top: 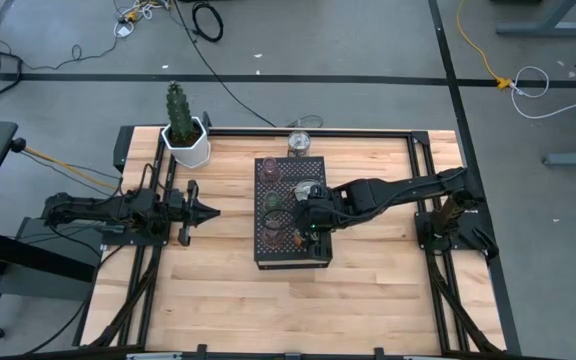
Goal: Pick & Place candle stick holders
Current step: Put the bottom brown scented candle on the shelf, then adjust the shelf
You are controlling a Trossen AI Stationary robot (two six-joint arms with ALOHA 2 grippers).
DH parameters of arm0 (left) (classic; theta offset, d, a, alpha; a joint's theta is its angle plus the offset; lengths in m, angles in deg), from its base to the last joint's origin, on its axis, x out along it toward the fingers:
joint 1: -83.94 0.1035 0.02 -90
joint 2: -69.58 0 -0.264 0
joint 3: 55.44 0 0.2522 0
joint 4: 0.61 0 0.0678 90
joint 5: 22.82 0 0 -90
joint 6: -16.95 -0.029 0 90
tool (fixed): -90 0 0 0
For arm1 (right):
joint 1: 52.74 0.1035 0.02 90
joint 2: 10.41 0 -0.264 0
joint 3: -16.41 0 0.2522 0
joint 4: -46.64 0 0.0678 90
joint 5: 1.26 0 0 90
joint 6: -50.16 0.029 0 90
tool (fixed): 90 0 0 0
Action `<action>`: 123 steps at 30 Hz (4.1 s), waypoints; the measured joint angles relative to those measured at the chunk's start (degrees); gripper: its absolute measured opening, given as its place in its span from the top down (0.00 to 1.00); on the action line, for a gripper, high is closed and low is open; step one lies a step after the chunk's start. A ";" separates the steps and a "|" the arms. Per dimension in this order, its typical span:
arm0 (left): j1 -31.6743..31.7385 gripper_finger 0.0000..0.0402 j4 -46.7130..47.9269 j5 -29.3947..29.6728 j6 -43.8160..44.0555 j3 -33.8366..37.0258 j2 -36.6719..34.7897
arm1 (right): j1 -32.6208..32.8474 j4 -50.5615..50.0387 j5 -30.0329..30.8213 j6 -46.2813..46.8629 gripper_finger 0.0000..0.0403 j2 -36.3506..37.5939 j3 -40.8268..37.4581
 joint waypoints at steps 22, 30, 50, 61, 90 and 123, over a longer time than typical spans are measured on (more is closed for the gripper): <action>-0.01 0.95 0.00 0.00 0.01 0.01 0.00 | -0.52 -0.74 -3.88 -2.18 0.01 -0.07 -0.17; 0.00 0.95 0.00 0.01 -0.01 0.01 0.00 | -0.54 -0.33 -3.73 -3.27 0.01 1.37 -0.15; 0.00 0.95 -0.02 0.00 0.01 -0.01 0.00 | 1.26 -3.78 -1.13 0.09 0.01 11.41 -0.04; -0.01 0.95 -0.01 0.00 0.01 0.01 0.00 | 1.34 -4.68 1.80 3.04 0.10 16.50 -9.74; 0.01 0.95 -0.04 0.00 0.01 0.00 0.00 | 2.05 32.02 1.69 10.50 0.47 34.58 -54.32; -0.01 0.95 -0.02 0.00 -0.01 -0.01 0.00 | 5.23 72.19 1.85 10.23 0.99 34.24 -79.06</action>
